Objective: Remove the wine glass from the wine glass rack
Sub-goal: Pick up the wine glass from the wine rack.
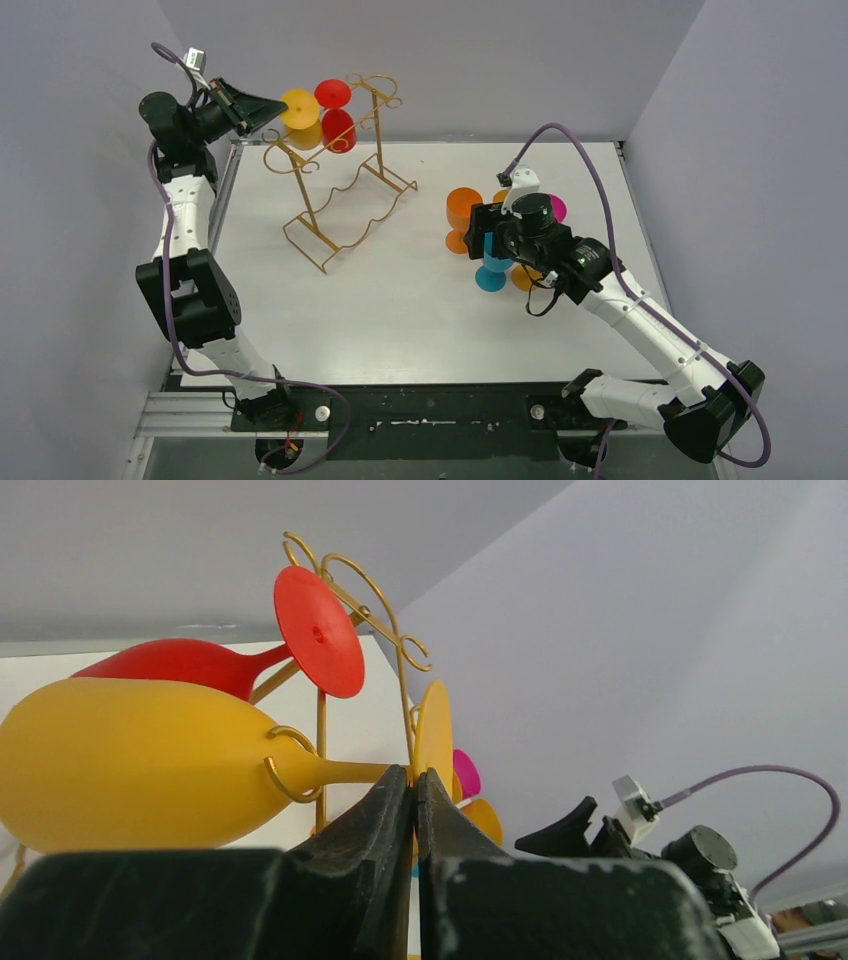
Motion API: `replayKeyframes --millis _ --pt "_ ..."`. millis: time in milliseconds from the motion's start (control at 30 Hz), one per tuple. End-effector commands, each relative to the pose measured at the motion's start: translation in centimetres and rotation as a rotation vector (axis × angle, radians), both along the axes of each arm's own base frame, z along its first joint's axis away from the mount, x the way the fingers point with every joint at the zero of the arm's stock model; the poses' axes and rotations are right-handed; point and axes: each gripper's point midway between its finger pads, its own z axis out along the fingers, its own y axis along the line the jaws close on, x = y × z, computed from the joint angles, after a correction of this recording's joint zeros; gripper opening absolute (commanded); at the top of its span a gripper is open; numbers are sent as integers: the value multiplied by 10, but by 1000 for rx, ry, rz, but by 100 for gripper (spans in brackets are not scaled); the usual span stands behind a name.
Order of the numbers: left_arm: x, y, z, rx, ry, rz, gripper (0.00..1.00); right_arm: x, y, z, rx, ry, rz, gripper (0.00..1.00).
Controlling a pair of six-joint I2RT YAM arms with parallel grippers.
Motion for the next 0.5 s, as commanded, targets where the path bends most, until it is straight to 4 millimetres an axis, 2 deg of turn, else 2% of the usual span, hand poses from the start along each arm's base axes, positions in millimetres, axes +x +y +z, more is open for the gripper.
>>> replayKeyframes --millis 0,467 --pt "1 9 24 93 -98 82 0 2 -7 13 14 -44 -26 83" --pt "19 21 13 82 -66 127 0 2 -9 13 4 -45 -33 83"
